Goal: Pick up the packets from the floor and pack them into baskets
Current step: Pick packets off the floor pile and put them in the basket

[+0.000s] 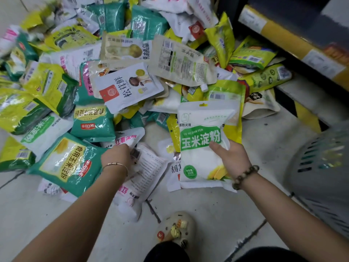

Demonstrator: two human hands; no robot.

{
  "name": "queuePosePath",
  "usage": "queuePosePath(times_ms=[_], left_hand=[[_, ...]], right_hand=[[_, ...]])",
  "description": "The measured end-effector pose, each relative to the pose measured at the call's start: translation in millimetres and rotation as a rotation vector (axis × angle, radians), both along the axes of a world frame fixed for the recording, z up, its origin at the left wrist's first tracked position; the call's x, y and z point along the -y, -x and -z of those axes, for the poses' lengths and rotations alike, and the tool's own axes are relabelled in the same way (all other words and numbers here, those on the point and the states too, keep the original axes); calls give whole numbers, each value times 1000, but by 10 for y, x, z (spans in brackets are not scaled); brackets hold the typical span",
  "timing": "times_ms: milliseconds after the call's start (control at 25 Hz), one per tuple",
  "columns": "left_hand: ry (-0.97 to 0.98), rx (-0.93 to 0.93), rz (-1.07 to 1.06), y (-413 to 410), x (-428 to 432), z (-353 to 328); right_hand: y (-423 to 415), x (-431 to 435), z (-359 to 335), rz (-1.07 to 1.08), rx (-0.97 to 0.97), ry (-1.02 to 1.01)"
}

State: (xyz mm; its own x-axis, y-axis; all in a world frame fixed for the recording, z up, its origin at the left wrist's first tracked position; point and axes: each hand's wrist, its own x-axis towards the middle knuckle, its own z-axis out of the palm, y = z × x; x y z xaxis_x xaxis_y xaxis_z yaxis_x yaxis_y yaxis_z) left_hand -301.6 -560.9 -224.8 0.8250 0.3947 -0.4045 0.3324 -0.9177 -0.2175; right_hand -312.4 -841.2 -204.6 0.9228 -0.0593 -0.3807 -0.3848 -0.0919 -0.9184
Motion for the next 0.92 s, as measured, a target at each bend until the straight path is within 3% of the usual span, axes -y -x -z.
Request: queuePosePath(times_ms=[80, 160, 280, 360, 600, 680, 920], left_hand=[[92, 123, -22, 44, -10, -197], [336, 298, -160, 146, 55, -486], [1098, 563, -649, 251, 296, -1055], [1429, 607, -734, 266, 386, -1373], [1948, 503, -609, 186, 369, -2127], [2088, 381, -551, 167, 430, -2345], [2238, 76, -423, 64, 1072, -2976]], right_hand=[[6, 47, -184, 31, 9, 11], [16, 96, -370, 41, 12, 10], [35, 168, -684, 43, 40, 13], [60, 179, -928, 44, 86, 10], [221, 151, -1805, 147, 193, -51], [275, 199, -2114, 192, 208, -55], [391, 604, -2829, 344, 298, -83]])
